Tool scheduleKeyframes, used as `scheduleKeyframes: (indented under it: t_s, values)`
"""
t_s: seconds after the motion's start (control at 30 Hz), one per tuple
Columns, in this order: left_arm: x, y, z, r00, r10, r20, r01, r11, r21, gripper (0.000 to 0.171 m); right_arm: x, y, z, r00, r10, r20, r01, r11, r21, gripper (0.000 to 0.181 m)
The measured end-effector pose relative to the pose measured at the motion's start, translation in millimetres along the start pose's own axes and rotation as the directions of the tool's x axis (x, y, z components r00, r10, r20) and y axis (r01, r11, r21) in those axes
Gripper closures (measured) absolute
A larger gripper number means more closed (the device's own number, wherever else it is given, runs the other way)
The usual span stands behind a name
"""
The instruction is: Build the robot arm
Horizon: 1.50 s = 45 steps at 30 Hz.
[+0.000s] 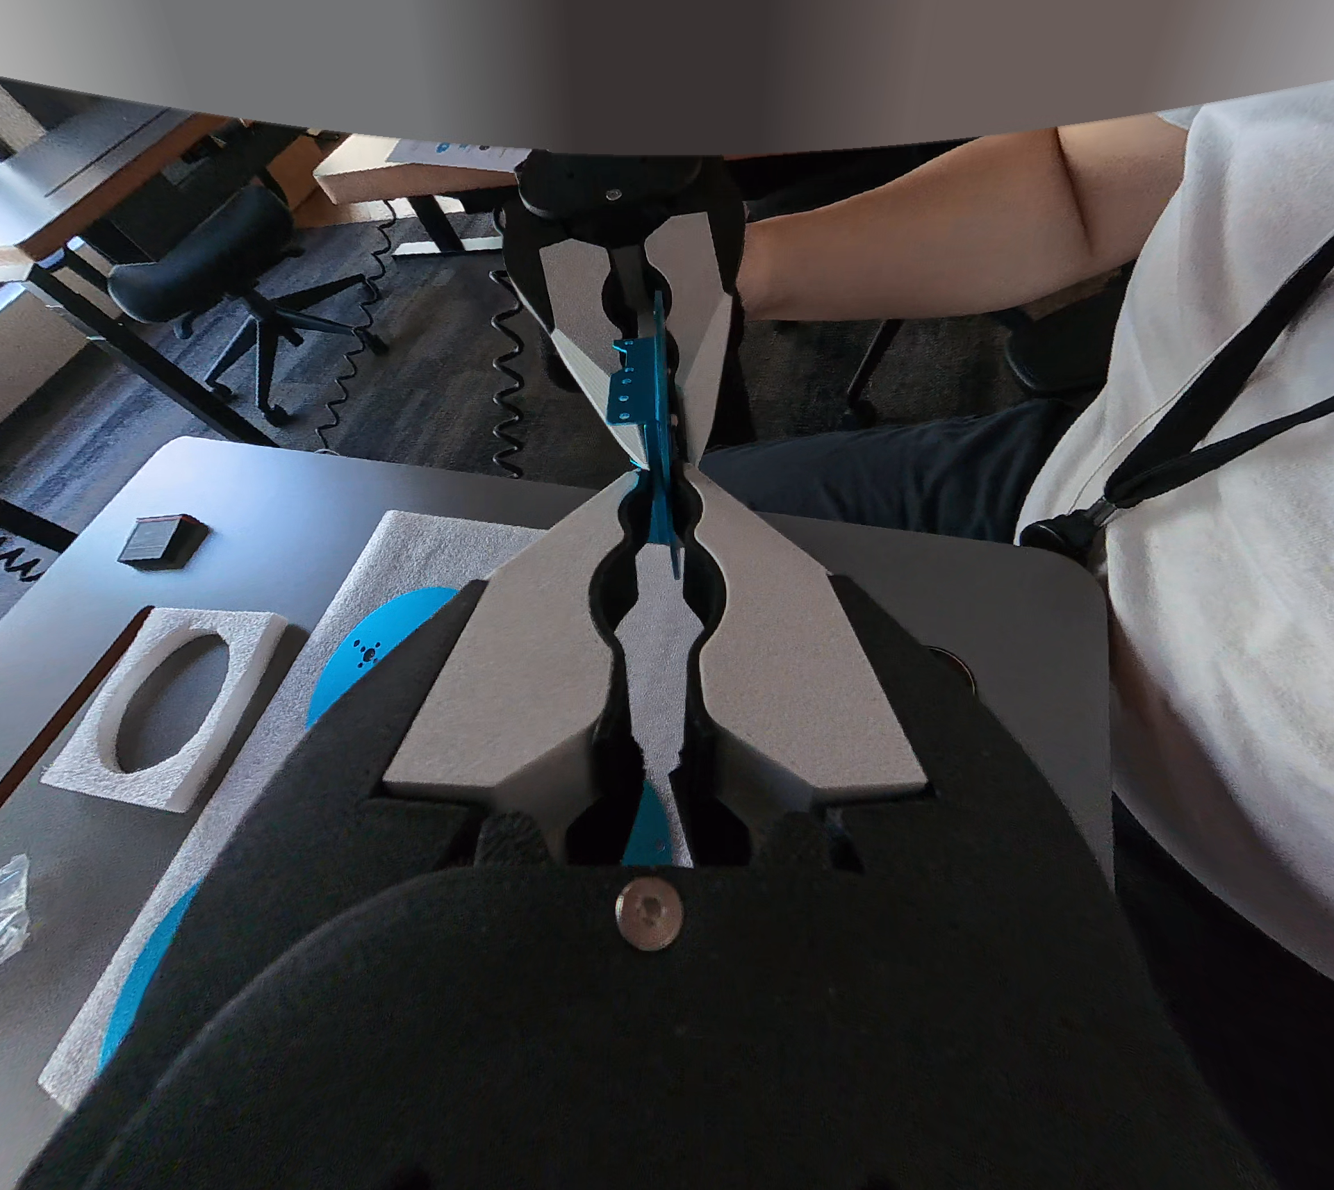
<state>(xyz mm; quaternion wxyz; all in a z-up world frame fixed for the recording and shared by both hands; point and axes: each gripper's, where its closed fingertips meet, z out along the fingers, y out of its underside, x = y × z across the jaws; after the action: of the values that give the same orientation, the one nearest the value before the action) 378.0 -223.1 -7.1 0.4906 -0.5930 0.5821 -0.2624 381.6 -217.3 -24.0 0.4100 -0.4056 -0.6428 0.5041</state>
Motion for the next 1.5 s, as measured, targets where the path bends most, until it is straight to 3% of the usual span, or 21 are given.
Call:
scheduleKeyframes:
  t_s: [0.23,0.37,0.5,0.7,1.1,1.23,1.37,1.5]
  values:
    - [3,2,0,0.999,0.032,0.034,-0.032,0.999,-0.014,0.168,-2,0,1,0.999,0.025,0.022,-0.025,1.0,0.006,0.177]
    - [0,0,-1,0.988,-0.157,-0.006,0.157,0.988,0.018,0.168,-2,-3,0,0.994,0.103,0.035,-0.104,0.994,0.029,0.177]
    - [-7,-2,-2,0.881,-0.457,-0.117,0.466,0.883,0.053,0.168,0,-8,-1,0.953,0.288,0.092,-0.295,0.953,0.07,0.177]
    - [-13,3,-2,0.711,-0.669,-0.217,0.689,0.725,0.021,0.168,4,-6,0,0.862,0.481,0.159,-0.497,0.864,0.08,0.177]
    - [-20,17,1,0.568,-0.783,-0.254,0.807,0.591,-0.017,0.169,12,4,2,0.709,0.671,0.217,-0.696,0.716,0.055,0.177]
    - [-22,18,1,0.512,-0.815,-0.27,0.843,0.537,-0.022,0.169,14,3,2,0.629,0.734,0.258,-0.768,0.638,0.058,0.177]
    - [-21,21,2,0.54,-0.8,-0.26,0.824,0.565,-0.027,0.169,14,7,3,0.641,0.724,0.253,-0.757,0.651,0.055,0.177]
    - [-23,23,3,0.685,-0.691,-0.23,0.714,0.7,0.023,0.165,21,14,5,0.804,0.586,0.097,-0.592,0.804,0.055,0.179]
